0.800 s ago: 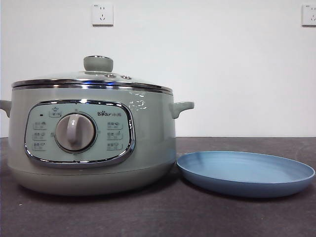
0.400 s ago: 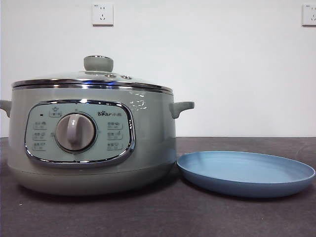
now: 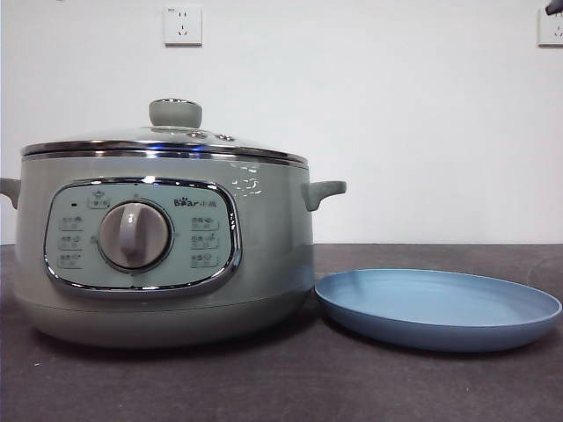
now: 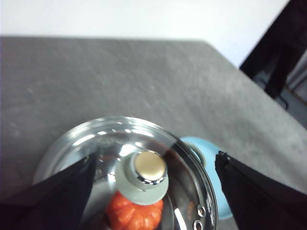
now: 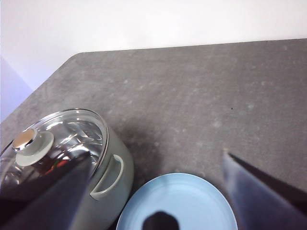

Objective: Take the pumpkin out from the steamer,put the pumpkin in the blue plate,close the lid

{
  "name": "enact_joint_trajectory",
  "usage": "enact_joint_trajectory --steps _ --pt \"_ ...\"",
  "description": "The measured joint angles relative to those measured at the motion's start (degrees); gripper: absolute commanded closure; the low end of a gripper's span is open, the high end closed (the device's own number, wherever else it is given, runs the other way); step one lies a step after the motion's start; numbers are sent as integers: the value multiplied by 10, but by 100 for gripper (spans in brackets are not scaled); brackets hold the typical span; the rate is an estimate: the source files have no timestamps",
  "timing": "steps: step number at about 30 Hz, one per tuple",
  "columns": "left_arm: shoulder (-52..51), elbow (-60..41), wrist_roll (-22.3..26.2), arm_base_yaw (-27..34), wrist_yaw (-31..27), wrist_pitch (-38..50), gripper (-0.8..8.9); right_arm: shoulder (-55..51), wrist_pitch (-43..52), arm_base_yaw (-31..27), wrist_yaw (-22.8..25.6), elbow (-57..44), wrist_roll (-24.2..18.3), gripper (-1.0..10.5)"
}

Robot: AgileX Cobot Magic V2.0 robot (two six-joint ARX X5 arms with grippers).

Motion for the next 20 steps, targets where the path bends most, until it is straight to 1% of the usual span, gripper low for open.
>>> enact_joint_trajectory --steps 2,6,9,16,20 --pt "27 18 10 -31 -31 -18 405 0 -2 3 0 0 1 474" --pt "83 53 33 -95 -116 -42 405 0 -4 3 0 0 1 474" --pt "127 77 48 -130 -165 -53 405 0 -6 4 0 0 1 474" --pt "204 88 70 -177 -226 -53 406 0 -16 4 0 0 1 474" --pt "228 88 74 -182 -232 -58 406 0 -17 3 0 0 1 474"
